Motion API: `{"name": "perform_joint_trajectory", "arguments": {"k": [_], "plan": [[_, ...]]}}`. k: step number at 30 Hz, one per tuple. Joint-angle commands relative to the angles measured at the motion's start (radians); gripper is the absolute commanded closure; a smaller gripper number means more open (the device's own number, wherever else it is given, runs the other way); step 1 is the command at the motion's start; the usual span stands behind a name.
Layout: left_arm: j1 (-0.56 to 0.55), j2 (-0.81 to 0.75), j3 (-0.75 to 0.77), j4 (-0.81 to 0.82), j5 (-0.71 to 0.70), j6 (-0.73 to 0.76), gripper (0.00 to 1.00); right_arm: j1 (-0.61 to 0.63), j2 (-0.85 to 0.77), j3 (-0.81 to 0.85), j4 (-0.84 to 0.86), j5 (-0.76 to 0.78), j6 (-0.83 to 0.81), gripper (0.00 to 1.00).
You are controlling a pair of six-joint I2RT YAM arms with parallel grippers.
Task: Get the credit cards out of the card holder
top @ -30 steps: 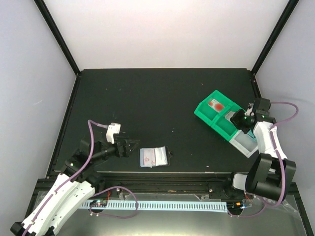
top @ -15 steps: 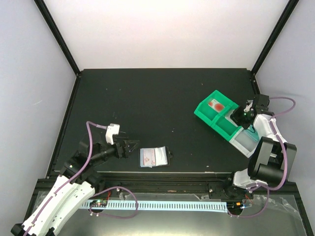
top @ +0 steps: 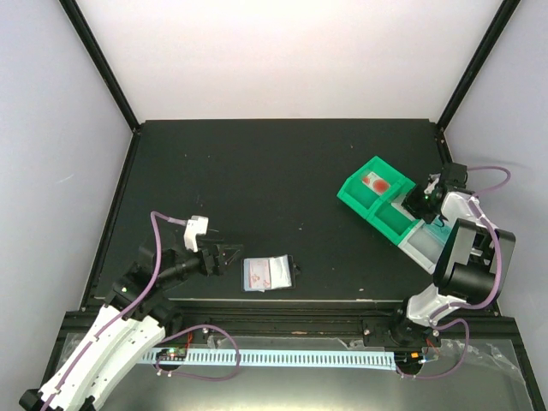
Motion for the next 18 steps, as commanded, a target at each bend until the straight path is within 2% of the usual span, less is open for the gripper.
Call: {"name": "perform_joint_trajectory", "arguments": {"k": [1,18], "plan": [[-0.003,-0.013,0.001,0.012,0.008,-0.010,0.01,-0.005,0.017,0.024,0.031,0.052,-0.015,0.90],[-0.004,-0.016,-0.014,0.024,-0.005,-0.024,0.01,-0.005,0.013,0.067,0.010,0.184,-0.016,0.87]]}}
